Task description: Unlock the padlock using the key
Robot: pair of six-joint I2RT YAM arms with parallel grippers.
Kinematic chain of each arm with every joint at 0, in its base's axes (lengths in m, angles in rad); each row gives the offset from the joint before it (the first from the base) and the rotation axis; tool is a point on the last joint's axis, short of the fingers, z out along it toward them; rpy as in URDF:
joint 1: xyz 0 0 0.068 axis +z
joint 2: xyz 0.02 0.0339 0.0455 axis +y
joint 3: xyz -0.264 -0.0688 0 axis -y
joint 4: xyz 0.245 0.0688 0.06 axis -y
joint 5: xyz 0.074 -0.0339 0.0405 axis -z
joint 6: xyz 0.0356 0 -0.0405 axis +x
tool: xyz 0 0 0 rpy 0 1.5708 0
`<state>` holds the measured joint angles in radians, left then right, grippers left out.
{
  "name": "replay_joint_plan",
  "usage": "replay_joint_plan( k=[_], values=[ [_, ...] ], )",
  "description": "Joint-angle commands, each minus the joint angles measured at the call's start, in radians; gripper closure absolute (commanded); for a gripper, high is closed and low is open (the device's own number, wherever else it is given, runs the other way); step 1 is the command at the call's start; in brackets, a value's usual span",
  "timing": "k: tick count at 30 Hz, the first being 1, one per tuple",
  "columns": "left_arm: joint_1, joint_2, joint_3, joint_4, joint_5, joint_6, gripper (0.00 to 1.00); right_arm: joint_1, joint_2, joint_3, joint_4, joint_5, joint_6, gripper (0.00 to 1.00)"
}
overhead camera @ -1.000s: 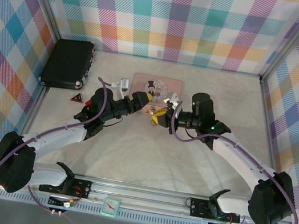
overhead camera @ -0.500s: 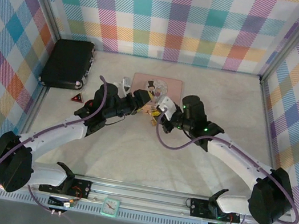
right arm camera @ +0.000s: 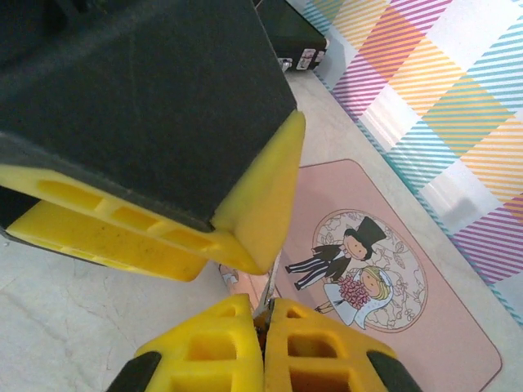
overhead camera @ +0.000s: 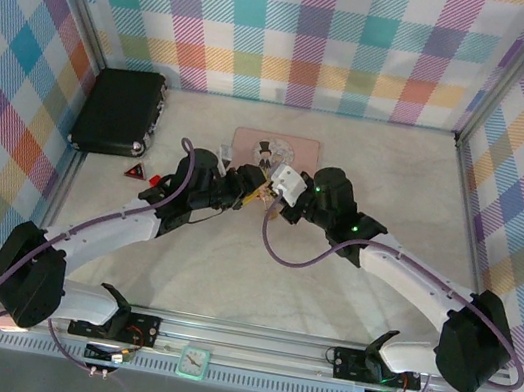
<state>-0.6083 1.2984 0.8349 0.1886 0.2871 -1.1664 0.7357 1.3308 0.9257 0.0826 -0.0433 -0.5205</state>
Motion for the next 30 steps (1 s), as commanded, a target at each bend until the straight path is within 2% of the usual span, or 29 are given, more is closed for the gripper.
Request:
replay_joint_plan(
  k=[1, 7, 9, 13, 17, 23, 28, 30],
  values=[
    [-0.013, 0.018, 0.058, 0.011, 0.017, -0.019, 0.48, 0.015, -0.001, -0.003, 0.043, -0.003, -0.030, 1.00],
    [-0.015, 0.018, 0.070, -0.015, -0.019, -0.003, 0.49, 0.032, 0.005, -0.009, 0.038, -0.030, -0.041, 1.00],
    [-0.015, 0.023, 0.075, -0.023, -0.033, 0.000, 0.52, 0.037, 0.002, -0.012, 0.034, -0.030, -0.042, 1.00],
    [-0.016, 0.046, 0.088, -0.016, -0.035, -0.001, 0.69, 0.043, -0.001, -0.011, 0.016, -0.020, -0.058, 1.00],
    [-0.017, 0.059, 0.100, -0.013, -0.033, 0.007, 0.79, 0.045, -0.008, -0.014, 0.017, -0.019, -0.061, 1.00],
    [-0.016, 0.054, 0.099, -0.046, -0.081, 0.048, 1.00, 0.045, -0.034, -0.023, 0.030, -0.032, -0.019, 1.00],
    [-0.015, 0.038, 0.099, -0.059, -0.145, 0.139, 1.00, 0.032, -0.092, -0.051, 0.048, -0.062, 0.120, 0.71],
    [-0.012, 0.038, 0.100, -0.042, -0.162, 0.180, 1.00, 0.015, -0.117, -0.070, 0.068, -0.080, 0.200, 0.64]
  ],
)
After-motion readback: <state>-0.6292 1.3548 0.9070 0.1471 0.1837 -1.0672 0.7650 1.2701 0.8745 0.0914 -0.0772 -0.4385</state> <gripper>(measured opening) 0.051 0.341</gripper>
